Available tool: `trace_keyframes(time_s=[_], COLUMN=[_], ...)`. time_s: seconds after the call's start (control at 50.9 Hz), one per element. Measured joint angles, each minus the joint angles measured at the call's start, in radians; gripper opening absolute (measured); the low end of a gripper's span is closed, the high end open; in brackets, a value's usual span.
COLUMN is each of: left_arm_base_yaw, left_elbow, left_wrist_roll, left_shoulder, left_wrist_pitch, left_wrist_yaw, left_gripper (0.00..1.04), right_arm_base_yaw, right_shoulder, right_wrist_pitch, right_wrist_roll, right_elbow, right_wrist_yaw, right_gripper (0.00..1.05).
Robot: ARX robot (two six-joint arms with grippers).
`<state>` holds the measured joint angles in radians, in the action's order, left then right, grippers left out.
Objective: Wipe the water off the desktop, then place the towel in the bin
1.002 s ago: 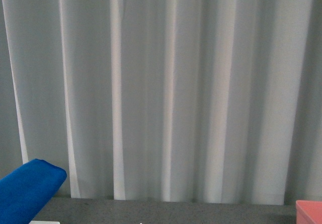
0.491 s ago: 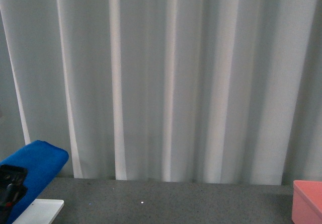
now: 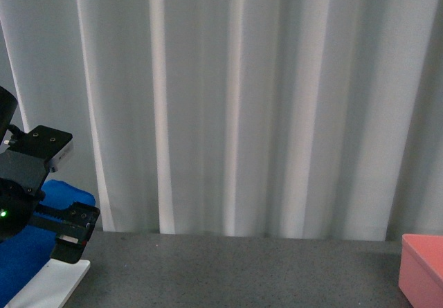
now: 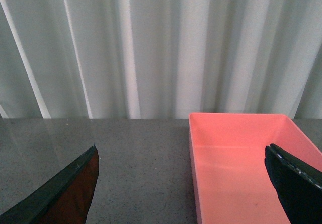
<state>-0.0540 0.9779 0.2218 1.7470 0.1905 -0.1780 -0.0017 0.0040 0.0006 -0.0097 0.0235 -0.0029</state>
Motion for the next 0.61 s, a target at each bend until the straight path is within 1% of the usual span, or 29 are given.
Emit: trace_keyframes(time_s=[0.098,0.255,0.55,0.609], left_arm_base_yaw=[0.019,0.045,0.070,0.072], left_elbow=[0.054,0.076,0.071,0.071], left_wrist_roll=[-0.008,0.000,0.005,-0.013], left_shoulder=[0.058,0.125,0.184,0.192], left_wrist_pitch=[0.020,0.088,0.143,0.122], left_wrist_yaw=[-0.019,-0.085,-0.094,-0.089], left_gripper=[0.98,0.98,0.98,0.98], right_arm_base_yaw=[0.000,0.000,0.000,0.000], right_shoulder=[0.000,0.000,0.000,0.000], right_wrist_pitch=[0.000,0.000,0.000,0.000], right_wrist_roll=[0.000,0.000,0.000,0.000], right_elbow=[0.000,0.000,0.000,0.000], right_wrist_yaw=[0.000,0.000,0.000,0.000], right_gripper=[0.98,0.98,0.98,0.98])
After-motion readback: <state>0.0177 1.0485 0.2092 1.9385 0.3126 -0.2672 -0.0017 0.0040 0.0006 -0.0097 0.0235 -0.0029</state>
